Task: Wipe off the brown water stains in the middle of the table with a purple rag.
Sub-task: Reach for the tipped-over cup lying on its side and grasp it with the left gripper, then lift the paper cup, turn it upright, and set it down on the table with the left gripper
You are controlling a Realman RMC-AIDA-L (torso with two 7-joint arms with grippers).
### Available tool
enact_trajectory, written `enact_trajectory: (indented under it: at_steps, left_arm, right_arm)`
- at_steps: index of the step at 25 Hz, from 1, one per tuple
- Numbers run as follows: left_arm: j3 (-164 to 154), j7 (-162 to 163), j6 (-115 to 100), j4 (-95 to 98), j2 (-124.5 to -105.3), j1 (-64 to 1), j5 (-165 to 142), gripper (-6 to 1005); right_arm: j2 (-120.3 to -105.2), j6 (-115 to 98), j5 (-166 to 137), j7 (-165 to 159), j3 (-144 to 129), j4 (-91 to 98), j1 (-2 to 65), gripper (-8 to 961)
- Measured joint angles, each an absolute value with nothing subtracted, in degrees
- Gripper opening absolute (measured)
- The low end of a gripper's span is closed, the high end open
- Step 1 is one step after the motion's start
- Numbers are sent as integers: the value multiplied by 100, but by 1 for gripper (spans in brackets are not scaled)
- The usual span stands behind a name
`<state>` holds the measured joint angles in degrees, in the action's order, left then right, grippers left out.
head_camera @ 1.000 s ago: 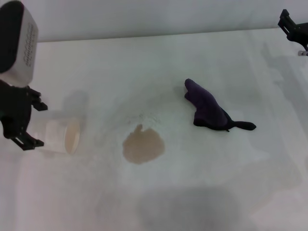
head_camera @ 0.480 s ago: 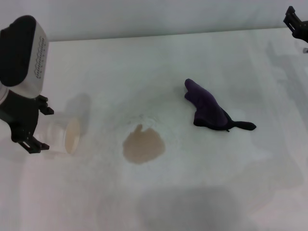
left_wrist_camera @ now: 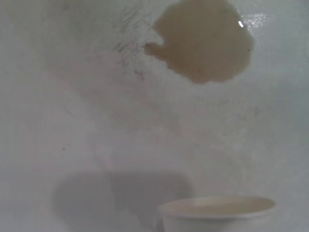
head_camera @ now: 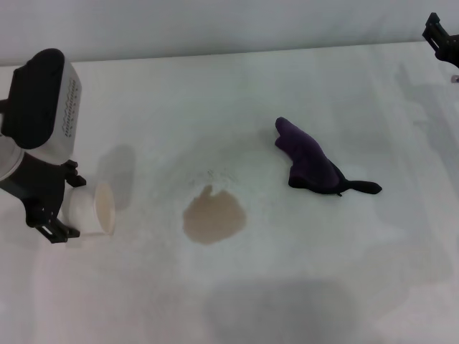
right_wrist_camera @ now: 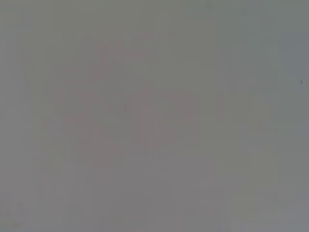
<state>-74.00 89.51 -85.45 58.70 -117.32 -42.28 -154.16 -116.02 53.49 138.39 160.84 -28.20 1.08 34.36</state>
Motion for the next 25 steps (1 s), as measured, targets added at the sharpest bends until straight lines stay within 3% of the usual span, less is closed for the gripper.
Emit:
enact_trajectory:
  at_steps: [25]
  left_arm:
    - [-7381,8955,-7616,5580,-11884,-3856,-15340,877]
  right_arm:
    - [-11594,5397,13843,16084,-2821,117,3405,858]
